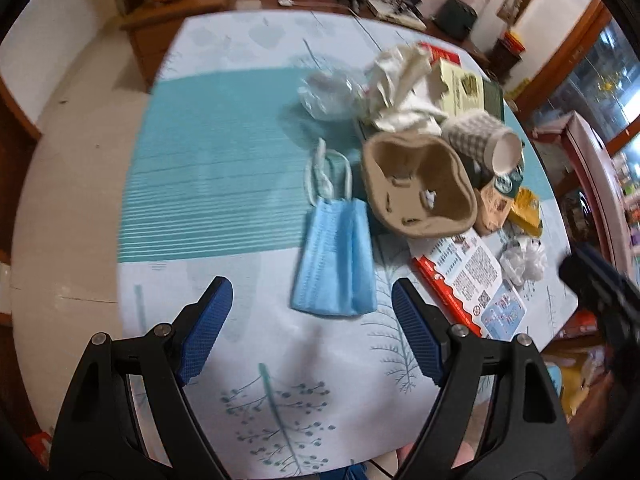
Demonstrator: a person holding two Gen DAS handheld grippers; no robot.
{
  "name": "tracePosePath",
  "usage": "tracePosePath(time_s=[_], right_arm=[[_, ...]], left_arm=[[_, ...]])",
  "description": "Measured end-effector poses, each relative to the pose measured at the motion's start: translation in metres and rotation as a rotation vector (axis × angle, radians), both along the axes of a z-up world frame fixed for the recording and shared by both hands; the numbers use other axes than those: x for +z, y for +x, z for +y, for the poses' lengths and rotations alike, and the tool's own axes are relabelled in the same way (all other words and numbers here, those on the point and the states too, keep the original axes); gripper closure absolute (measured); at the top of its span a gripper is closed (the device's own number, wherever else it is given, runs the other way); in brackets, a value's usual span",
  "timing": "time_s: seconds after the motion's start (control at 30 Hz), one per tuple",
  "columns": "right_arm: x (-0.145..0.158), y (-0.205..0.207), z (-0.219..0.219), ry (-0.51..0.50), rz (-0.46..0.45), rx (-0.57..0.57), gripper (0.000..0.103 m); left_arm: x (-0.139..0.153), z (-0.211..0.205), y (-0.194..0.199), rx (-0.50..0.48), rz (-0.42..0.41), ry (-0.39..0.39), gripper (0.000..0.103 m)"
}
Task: Collect trash
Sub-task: 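Grasp the blue face mask with the left tool while the right tool grasps the beige pulp cup carrier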
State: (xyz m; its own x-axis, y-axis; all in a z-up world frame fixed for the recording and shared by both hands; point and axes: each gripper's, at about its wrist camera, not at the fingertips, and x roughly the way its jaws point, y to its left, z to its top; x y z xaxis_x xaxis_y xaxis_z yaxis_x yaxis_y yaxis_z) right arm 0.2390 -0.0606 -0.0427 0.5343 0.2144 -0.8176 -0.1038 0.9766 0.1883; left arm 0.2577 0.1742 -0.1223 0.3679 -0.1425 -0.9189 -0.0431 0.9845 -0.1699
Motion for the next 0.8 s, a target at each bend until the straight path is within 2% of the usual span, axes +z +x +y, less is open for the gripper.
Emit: tracePosePath(time_s=[0.17,0.23,0.3,0.37,0.53,0.6,0.7,0.77,0.8], right_arm=[[-0.032,0.047,0.003,0.081,0.081,-0.017,0.035],[-0.047,0.064,0.003,0.113,0.119,-0.021,0.042],[-0.060,0.079,0.003,0.130,0.147,-0.024,0.045],[-0.069,0.089,0.005,0.138,0.165,-0.026,0.046],[-0.094,0.115,0.011,0.132,0.192,-0.032,0.046],[-0.105,0.125,0.012,0.140,0.206,-0.033,0.051],[-0.122,0.137,0.012,0.155,0.230,-0.036,0.065],[-0.134,0.142,0.009,0.180,0.252,-0.041,0.073],[-0.139,0.143,0.008,0.197,0.260,-0.042,0.080]], left_arm=[[-0.027,-0.016,0.015,-0.020,0.063,-0.036,0.024],[-0.032,-0.020,0.017,-0.027,0.068,-0.035,0.024],[-0.037,-0.025,0.020,-0.029,0.064,-0.017,0.024],[-0.044,-0.028,0.023,-0.019,0.076,0.001,0.023],[-0.064,-0.030,0.032,0.008,0.132,-0.034,0.024],[-0.069,-0.033,0.036,0.019,0.137,-0.035,0.024],[-0.069,-0.037,0.040,0.021,0.117,-0.031,0.032],[-0.068,-0.034,0.040,0.035,0.104,-0.018,0.048],[-0.067,-0.034,0.041,0.041,0.098,-0.005,0.053]])
